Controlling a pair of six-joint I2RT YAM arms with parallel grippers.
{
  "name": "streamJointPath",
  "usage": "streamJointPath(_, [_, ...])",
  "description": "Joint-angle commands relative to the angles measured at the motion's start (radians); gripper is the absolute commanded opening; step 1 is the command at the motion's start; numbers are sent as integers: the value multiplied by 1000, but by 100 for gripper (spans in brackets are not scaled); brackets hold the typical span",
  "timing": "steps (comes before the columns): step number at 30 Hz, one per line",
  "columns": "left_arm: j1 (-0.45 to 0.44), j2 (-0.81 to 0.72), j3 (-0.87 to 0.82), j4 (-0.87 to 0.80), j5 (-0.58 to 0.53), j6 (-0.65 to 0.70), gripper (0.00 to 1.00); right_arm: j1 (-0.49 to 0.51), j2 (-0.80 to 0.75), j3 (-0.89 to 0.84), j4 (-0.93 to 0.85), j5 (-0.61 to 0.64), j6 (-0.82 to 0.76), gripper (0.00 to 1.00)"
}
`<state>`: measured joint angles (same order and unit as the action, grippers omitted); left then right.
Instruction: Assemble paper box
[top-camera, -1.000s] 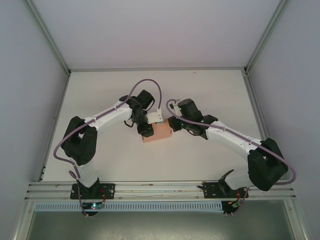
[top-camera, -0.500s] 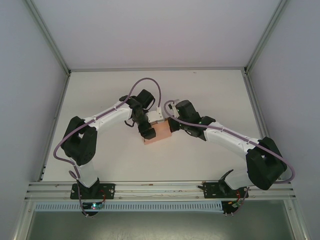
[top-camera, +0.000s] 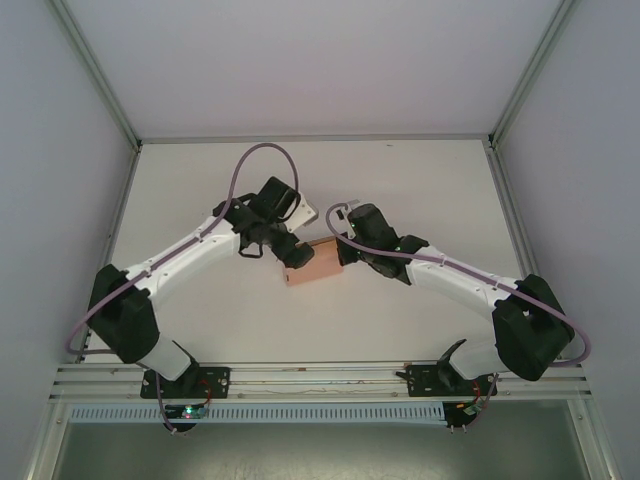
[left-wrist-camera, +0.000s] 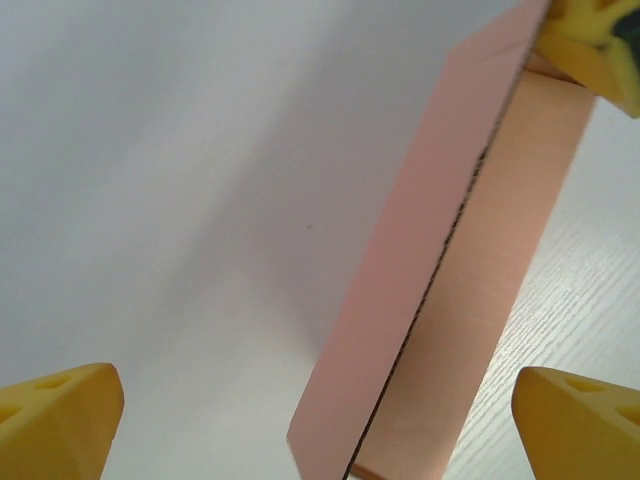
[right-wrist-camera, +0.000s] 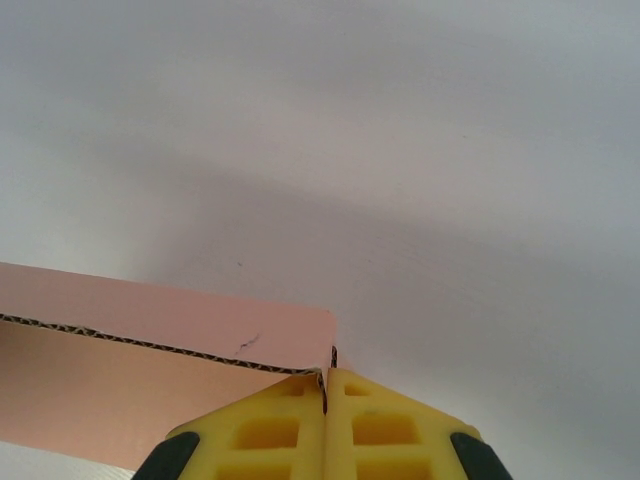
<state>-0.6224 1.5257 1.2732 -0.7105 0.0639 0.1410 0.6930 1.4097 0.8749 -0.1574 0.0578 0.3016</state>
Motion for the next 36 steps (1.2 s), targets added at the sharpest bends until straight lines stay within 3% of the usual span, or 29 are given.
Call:
streamJointPath(1, [-9, -55, -58, -47, -143, -258, 83, 24, 4, -1, -89, 40, 31, 0])
streamJointPath(3, [-14, -84, -92, -52, -173, -323, 67, 33, 6, 4, -102, 60, 41, 0])
streamJointPath(6, [-24, -107, -130, -55, -149, -373, 50, 44, -2, 6, -112, 86, 54, 0])
streamJointPath(14, [-37, -107, -156, 3, -134, -416, 37, 82, 18, 22, -132, 125, 77, 0])
streamJointPath(19, [-41, -94, -154, 0, -113, -457, 16, 92, 12, 20, -138, 151, 100, 0])
streamJointPath(24, [-43, -94, -164, 4, -111, -505, 10, 123, 18, 19, -142, 200, 132, 0])
streamJointPath(26, [-43, -91, -169, 3, -121, -524, 0, 130, 19, 12, -141, 218, 146, 0])
streamJointPath(32, [-40, -44, -104, -54, -73, -588, 0, 176, 33, 24, -181, 335, 171, 0])
streamJointPath(36, [-35, 9, -41, -121, 42, -606, 0, 187, 51, 15, -181, 346, 171, 0])
